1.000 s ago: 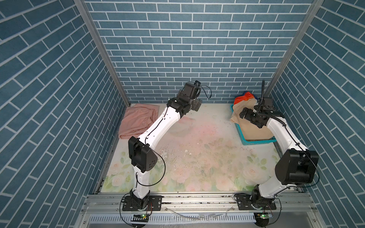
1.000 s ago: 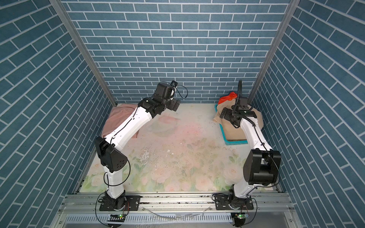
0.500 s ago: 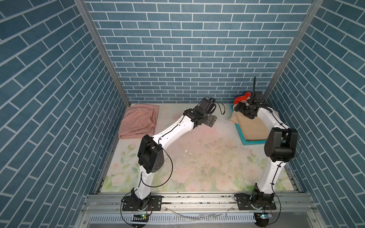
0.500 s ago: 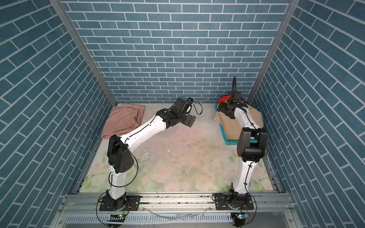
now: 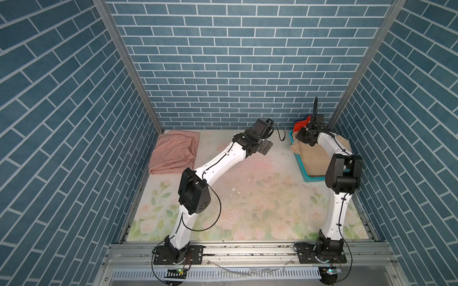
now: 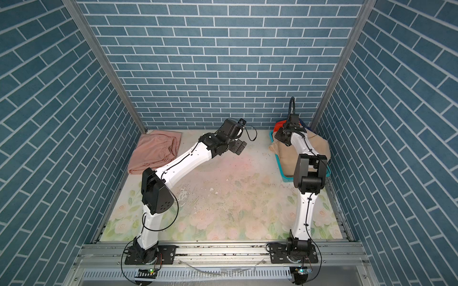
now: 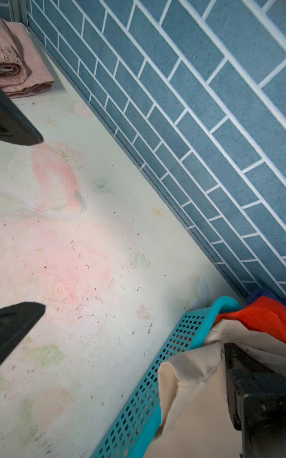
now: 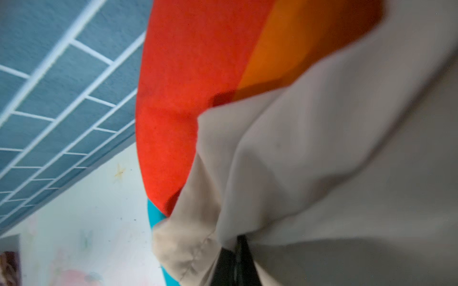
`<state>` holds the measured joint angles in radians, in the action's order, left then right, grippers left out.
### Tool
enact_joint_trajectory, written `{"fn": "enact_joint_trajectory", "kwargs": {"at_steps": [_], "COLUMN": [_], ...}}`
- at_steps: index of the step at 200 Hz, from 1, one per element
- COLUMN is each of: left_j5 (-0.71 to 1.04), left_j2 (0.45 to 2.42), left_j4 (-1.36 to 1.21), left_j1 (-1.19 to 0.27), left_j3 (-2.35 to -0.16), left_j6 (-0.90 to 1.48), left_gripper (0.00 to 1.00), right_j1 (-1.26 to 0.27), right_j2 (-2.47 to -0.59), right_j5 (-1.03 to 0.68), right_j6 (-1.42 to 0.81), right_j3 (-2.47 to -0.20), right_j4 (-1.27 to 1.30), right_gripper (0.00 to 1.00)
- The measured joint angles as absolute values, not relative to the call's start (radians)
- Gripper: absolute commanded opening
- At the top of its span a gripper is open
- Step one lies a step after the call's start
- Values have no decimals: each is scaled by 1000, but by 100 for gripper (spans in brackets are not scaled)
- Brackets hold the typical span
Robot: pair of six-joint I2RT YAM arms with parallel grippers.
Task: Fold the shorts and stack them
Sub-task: 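Grasp the beige shorts in the basket with the right gripper while the left approaches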
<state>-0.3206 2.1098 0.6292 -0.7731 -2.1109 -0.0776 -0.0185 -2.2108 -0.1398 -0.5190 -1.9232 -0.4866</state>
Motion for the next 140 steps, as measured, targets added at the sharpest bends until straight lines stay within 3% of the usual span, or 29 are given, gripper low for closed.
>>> {"fn": "enact_joint_trajectory", "kwargs": {"at_steps": [46,110,140], "left_j5": [-398,-422,-420], "left_j2": [2109,2052,1989], "left_j4": [638,643,675], "left_j1": [-773,-773,-760], "left_j3": [-2108,-2049,-2016], "left_j6": [-121,-107,-52], "left_gripper": [100,100,100], "right_j1": [-18,-25,-65], "right_j2": [-2180,-1935,-1890], "right_j5": [-127,-130,-142], "right_j6": [-515,-514,-514], "right_j3": [-1911,-1881,-1974], "right_j4": [-510,-556,-598], "right_gripper": [0,0,0]}}
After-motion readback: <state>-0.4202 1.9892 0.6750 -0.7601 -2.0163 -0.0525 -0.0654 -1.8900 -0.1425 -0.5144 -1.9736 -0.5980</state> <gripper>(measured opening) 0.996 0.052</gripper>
